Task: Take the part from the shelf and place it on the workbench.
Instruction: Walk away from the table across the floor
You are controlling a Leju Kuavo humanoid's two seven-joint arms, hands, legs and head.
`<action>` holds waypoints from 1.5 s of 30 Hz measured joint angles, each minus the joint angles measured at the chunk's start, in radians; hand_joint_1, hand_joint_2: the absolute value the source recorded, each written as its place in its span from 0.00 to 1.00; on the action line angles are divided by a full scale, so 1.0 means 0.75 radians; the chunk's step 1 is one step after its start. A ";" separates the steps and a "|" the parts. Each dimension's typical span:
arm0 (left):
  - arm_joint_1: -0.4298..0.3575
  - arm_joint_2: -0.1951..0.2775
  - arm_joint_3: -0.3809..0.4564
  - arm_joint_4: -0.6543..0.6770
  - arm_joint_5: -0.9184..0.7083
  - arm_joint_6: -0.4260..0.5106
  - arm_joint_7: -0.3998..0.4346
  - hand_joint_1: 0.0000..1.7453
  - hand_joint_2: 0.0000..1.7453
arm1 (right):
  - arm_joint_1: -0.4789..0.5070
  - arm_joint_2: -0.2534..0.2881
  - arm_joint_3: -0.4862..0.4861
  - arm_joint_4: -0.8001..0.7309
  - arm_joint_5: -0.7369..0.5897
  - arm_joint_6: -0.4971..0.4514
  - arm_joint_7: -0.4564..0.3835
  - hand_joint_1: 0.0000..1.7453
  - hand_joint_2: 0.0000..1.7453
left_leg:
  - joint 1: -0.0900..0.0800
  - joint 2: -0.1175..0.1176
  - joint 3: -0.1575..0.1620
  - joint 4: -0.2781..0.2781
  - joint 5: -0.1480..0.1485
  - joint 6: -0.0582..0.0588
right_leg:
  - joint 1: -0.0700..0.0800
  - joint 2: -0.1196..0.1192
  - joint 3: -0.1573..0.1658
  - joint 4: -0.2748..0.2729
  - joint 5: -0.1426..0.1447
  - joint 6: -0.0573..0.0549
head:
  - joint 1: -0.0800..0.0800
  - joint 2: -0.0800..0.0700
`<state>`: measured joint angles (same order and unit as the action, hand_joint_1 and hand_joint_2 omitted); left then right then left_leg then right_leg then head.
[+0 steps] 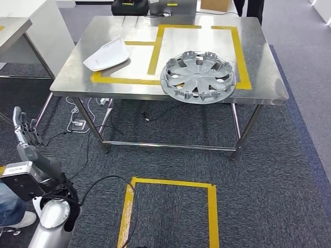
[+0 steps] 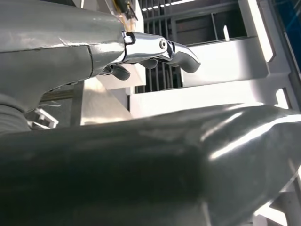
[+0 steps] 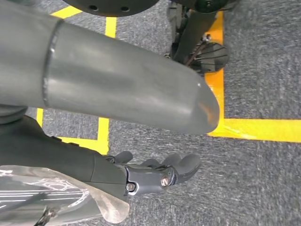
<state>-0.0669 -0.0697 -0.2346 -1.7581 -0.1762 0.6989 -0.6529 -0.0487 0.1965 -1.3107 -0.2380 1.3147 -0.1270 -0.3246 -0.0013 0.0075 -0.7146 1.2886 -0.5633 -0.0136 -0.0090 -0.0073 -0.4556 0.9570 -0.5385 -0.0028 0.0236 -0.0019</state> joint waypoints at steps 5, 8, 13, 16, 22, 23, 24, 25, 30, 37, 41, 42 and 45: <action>0.004 0.001 0.000 0.001 -0.001 0.000 0.002 0.00 1.00 | -0.003 0.002 0.000 0.000 0.000 0.001 -0.014 0.00 0.50 | -0.007 -0.007 0.170 -0.300 0.156 0.039 | 0.006 0.005 -0.024 0.020 -0.002 0.013 | 0.001 0.000; 0.005 0.000 -0.002 0.002 -0.001 -0.001 0.003 0.00 1.00 | -0.005 0.003 0.000 0.001 -0.002 0.000 -0.015 0.00 1.00 | -0.010 -0.008 0.181 -0.353 0.152 0.051 | 0.006 0.005 -0.037 0.023 0.001 0.034 | 0.000 0.000; 0.009 -0.006 -0.005 0.002 -0.006 -0.001 0.005 0.00 1.00 | -0.004 0.003 0.000 0.000 -0.002 -0.006 -0.004 0.00 1.00 | 0.003 -0.006 0.188 -0.402 0.152 0.073 | 0.002 0.008 -0.193 0.296 -0.130 0.069 | 0.009 0.000; 0.014 -0.006 -0.006 0.003 -0.006 -0.001 0.005 0.00 1.00 | 0.001 0.003 -0.001 0.000 -0.002 -0.010 0.000 0.00 1.00 | 0.003 -0.004 0.187 -0.399 0.152 0.073 | -0.003 0.008 -0.272 0.420 -0.122 0.079 | 0.009 0.000; 0.014 -0.009 -0.006 0.003 -0.006 -0.001 0.005 0.00 1.00 | -0.004 0.002 -0.002 0.000 -0.002 -0.013 0.001 0.00 1.00 | -0.005 -0.008 0.173 -0.378 0.154 0.044 | -0.007 0.011 -0.114 0.049 0.048 0.058 | 0.009 0.000; 0.014 -0.010 -0.006 0.003 -0.006 -0.001 0.005 0.00 1.00 | -0.003 0.002 -0.002 0.000 -0.002 -0.013 0.001 0.00 1.00 | -0.004 -0.008 0.170 -0.378 0.158 0.037 | -0.007 0.012 -0.115 0.049 0.053 0.046 | 0.009 0.000; 0.014 -0.010 -0.006 0.003 -0.007 -0.001 0.005 0.00 1.00 | -0.002 0.002 -0.002 0.000 -0.002 -0.014 0.001 0.00 1.00 | -0.002 -0.008 0.167 -0.373 0.153 0.030 | -0.008 0.012 -0.117 0.049 0.058 0.037 | 0.009 0.000; 0.014 -0.010 -0.006 0.003 -0.007 -0.001 0.005 0.00 1.00 | -0.001 0.003 -0.003 0.000 -0.002 -0.014 0.002 0.00 1.00 | 0.000 -0.008 0.160 -0.355 0.136 0.023 | -0.009 0.011 -0.118 0.047 0.063 0.027 | 0.007 0.000; 0.020 -0.010 -0.006 0.004 -0.007 -0.001 0.009 0.00 1.00 | -0.001 0.003 -0.003 0.000 0.000 -0.021 0.005 0.00 1.00 | 0.007 -0.008 0.027 -0.002 -0.051 -0.001 | -0.010 0.008 -0.135 0.045 0.077 0.006 | -0.005 0.000; 0.023 -0.010 -0.006 0.004 -0.017 -0.001 0.010 0.00 0.00 | -0.004 0.003 -0.004 0.000 0.000 -0.023 0.010 0.00 0.00 | -0.001 -0.009 0.231 -0.378 0.102 0.026 | -0.003 0.010 -0.146 0.050 0.088 0.031 | -0.004 0.000; 0.023 -0.012 -0.009 0.004 -0.015 -0.001 0.012 0.00 0.00 | -0.004 0.004 -0.004 0.000 -0.002 -0.023 0.012 0.00 0.00 | 0.005 -0.008 0.221 -0.390 0.119 0.057 | -0.006 0.009 -0.181 0.097 0.054 0.061 | 0.000 0.000; 0.023 -0.013 -0.010 0.005 -0.013 -0.001 0.012 0.00 0.00 | -0.004 0.004 -0.004 0.000 -0.002 -0.023 0.012 0.00 0.00 | 0.007 -0.007 0.219 -0.393 0.123 0.064 | -0.007 0.009 -0.212 0.162 0.014 0.066 | 0.001 0.000; 0.024 -0.015 -0.016 0.005 -0.005 -0.001 0.013 0.00 0.00 | -0.002 0.004 -0.004 0.000 -0.003 -0.023 0.014 0.00 0.00 | 0.003 -0.004 0.209 -0.392 0.128 0.072 | -0.007 0.009 -0.325 0.418 -0.096 0.075 | 0.004 0.000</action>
<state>-0.0487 -0.0809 -0.2463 -1.7542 -0.1802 0.6981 -0.6432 -0.0500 0.1991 -1.3134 -0.2379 1.3128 -0.1446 -0.3140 0.0010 0.0043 -0.5580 0.9948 -0.4670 0.0403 -0.0141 -0.0004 -0.6994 1.2703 -0.6104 0.0532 0.0262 -0.0019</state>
